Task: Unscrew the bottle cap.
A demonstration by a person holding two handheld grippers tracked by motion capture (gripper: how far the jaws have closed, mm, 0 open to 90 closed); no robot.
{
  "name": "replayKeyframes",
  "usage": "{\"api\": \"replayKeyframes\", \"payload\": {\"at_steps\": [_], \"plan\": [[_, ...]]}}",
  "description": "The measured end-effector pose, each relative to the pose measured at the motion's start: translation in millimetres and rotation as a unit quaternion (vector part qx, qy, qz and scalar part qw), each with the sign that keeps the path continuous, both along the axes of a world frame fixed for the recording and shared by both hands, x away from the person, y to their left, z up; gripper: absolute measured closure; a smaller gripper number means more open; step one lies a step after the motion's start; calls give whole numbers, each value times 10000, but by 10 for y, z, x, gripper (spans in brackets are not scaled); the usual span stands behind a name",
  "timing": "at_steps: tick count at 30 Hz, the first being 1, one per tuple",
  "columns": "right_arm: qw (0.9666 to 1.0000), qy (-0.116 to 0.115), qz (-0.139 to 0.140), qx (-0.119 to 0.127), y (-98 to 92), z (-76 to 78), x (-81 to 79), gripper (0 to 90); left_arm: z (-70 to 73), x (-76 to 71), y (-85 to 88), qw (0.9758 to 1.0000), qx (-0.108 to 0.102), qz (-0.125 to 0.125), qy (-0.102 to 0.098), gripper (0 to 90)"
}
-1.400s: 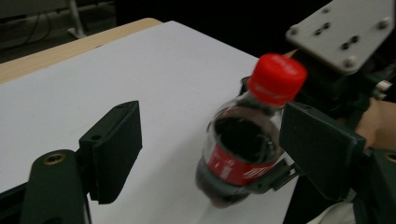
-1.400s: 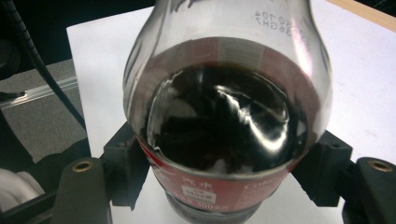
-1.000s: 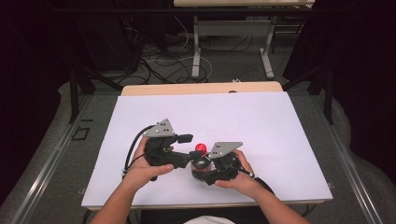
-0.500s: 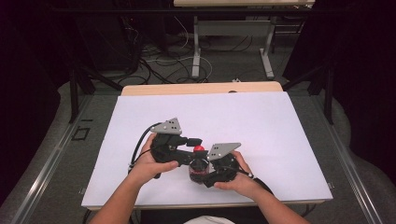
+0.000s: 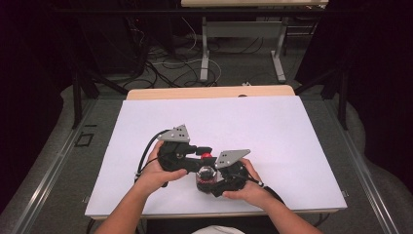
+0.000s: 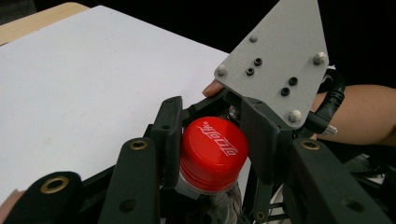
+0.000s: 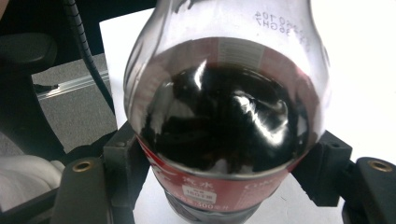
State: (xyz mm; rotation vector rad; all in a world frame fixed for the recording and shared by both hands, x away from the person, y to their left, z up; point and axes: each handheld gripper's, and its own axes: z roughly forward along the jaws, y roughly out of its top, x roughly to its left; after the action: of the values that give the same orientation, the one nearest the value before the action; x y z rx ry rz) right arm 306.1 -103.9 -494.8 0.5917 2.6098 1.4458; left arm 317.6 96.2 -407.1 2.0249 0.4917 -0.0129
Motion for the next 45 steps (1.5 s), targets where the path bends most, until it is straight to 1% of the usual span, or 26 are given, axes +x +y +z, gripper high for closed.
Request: {"api": "replayKeyframes", "payload": {"at_steps": [4, 5, 6, 8, 9, 10, 13, 15, 16, 17, 18, 19, 20, 23, 24, 25, 26, 27, 28, 30, 32, 33, 36, 39, 42, 45], "plan": [[10000, 3, -69, -24, -4, 1, 3, 292, 8, -45, -32, 9995, 19, 310, -79, 605], [9999, -60, -92, -47, -8, 3, 11, 292, 8, -45, -32, 9995, 19, 310, -79, 605], [9998, -73, -194, 4, -5, -1, 4, 292, 19, -90, -55, 9982, 49, 576, -143, 605], [9996, -107, -252, -14, -10, 6, 4, 293, 29, -129, -83, 9965, 98, 793, -232, 607], [9993, -119, -350, 5, -6, 10, -4, 293, 29, -129, -83, 9965, 98, 793, -232, 608], [9992, -123, -362, -61, -11, 16, -4, 292, 38, -170, -122, 9938, 167, 1050, -319, 610], [9983, -219, -536, -86, -4, 13, -10, 293, 50, -239, -188, 9881, 284, 1462, -390, 611], [9975, -241, -654, -88, 0, 16, -18, 293, 48, -284, -241, 9828, 284, 1769, -439, 612], [9972, -276, -692, -112, 1, 17, -21, 292, 48, -284, -241, 9828, 284, 1769, -439, 612], [9969, -275, -737, -93, 5, 14, -23, 293, 59, -319, -271, 9784, 379, 1981, -462, 613], [9968, -292, -731, -117, 2, 18, -19, 292, 56, -330, -298, 9762, 373, 2088, -460, 612], [9967, -279, -757, -131, 2, 17, -18, 292, 56, -330, -298, 9762, 373, 2088, -460, 612], [9965, -294, -779, -119, 2, 12, -16, 292, 60, -325, -309, 9743, 360, 2195, -360, 612], [9968, -220, -761, -114, -8, 13, -11, 292, 64, -295, -297, 9760, 334, 2132, -287, 608], [9971, -238, -710, -102, -14, 11, -4, 292, 78, -262, -266, 9790, 313, 2009, -160, 594], [9973, -210, -692, -107, -16, 13, -6, 291, 80, -243, -246, 9811, 225, 1912, -195, 566], [9973, -210, -692, -107, -16, 13, -6, 291, 80, -243, -246, 9811, 225, 1912, -195, 534], [9978, -151, -641, -54, -22, 10, 2, 291, 93, -229, -219, 9824, 198, 1844, -207, 519], [9979, -100, -632, -28, -23, 10, 2, 291, 127, -204, -149, 9864, 57, 1633, -192, 503], [9983, -97, -577, -21, -24, 12, 5, 291, 153, -181, -85, 9914, -74, 1300, -109, 468], [9987, -30, -501, -58, -27, 24, -1, 291, 165, -164, -35, 9956, -92, 931, -51, 457], [9986, -44, -521, -9, -22, 23, -4, 291, 164, -151, -9, 9971, -98, 754, -99, 455], [9990, -70, -448, 44, -13, 25, -8, 291, 139, -109, 36, 9990, -71, 441, -4, 456], [9994, 54, -336, 25, 0, 28, -26, 290, 82, -48, 58, 9998, -146, 81, 105, 469], [9999, 12, -152, -14, 15, 23, -32, 290, 38, -9, 55, 9997, -175, -33, 157, 490], [9999, -42, -93, 45, 36, 16, -47, 291, 18, 18, 51, 9999, -104, -75, 97, 521]]}}
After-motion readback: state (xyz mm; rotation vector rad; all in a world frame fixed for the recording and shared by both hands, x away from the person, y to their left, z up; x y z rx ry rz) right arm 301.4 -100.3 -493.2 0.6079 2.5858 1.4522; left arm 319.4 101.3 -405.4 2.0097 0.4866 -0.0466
